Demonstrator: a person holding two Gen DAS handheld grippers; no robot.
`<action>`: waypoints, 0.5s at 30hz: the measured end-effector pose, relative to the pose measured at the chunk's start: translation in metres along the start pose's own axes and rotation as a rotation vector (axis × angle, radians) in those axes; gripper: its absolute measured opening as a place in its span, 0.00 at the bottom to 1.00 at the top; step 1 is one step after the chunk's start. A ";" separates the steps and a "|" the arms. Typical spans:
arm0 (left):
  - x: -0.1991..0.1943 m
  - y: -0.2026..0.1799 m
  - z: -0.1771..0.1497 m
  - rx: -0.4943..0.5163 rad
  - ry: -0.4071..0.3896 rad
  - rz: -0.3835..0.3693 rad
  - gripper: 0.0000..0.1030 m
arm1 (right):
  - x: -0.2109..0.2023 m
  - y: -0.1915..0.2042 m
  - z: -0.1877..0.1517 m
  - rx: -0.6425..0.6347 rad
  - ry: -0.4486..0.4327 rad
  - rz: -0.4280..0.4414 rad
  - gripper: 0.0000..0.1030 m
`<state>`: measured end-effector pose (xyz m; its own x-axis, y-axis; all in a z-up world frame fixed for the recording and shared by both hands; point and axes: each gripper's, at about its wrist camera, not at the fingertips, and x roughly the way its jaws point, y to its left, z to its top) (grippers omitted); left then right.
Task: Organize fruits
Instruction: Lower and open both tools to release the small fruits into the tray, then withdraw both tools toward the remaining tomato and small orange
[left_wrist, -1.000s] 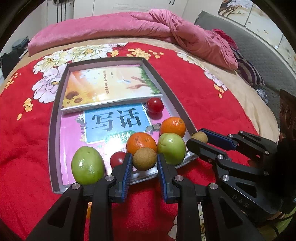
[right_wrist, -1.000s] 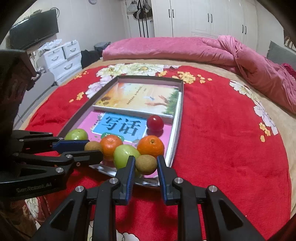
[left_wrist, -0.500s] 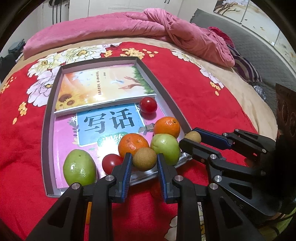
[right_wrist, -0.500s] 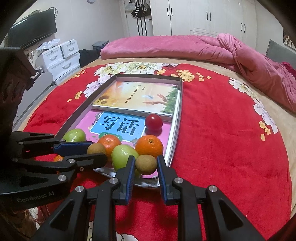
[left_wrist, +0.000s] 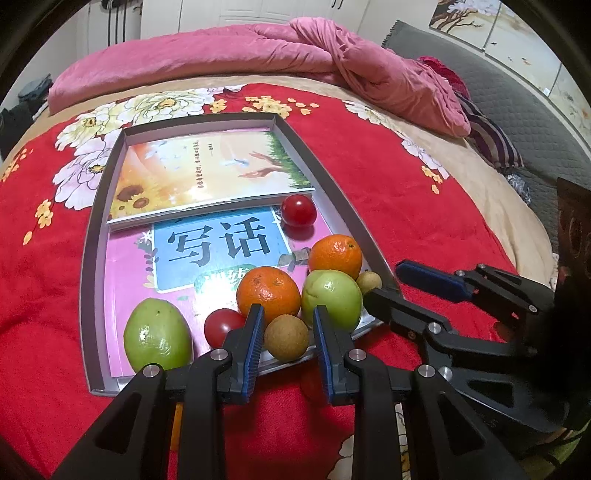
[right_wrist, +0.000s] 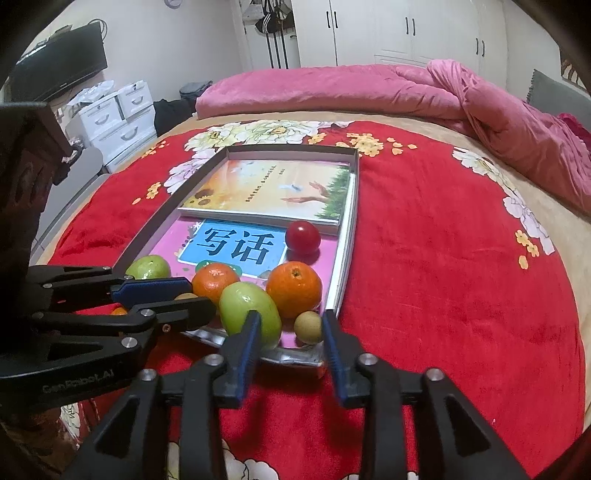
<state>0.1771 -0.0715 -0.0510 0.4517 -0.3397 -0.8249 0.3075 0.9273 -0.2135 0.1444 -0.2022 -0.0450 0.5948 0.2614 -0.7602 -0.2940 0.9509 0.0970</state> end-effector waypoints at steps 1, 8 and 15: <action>0.000 0.000 0.000 0.000 0.001 0.000 0.27 | -0.001 0.000 0.000 0.003 -0.003 0.003 0.40; 0.001 0.003 -0.002 -0.015 0.004 0.003 0.29 | -0.003 0.000 0.000 0.007 -0.004 -0.007 0.46; -0.003 0.003 -0.002 -0.018 0.001 0.000 0.37 | -0.005 -0.001 -0.001 0.016 -0.006 -0.011 0.50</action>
<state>0.1750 -0.0679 -0.0503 0.4510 -0.3396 -0.8254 0.2923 0.9300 -0.2229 0.1414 -0.2049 -0.0422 0.6021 0.2516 -0.7577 -0.2753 0.9563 0.0987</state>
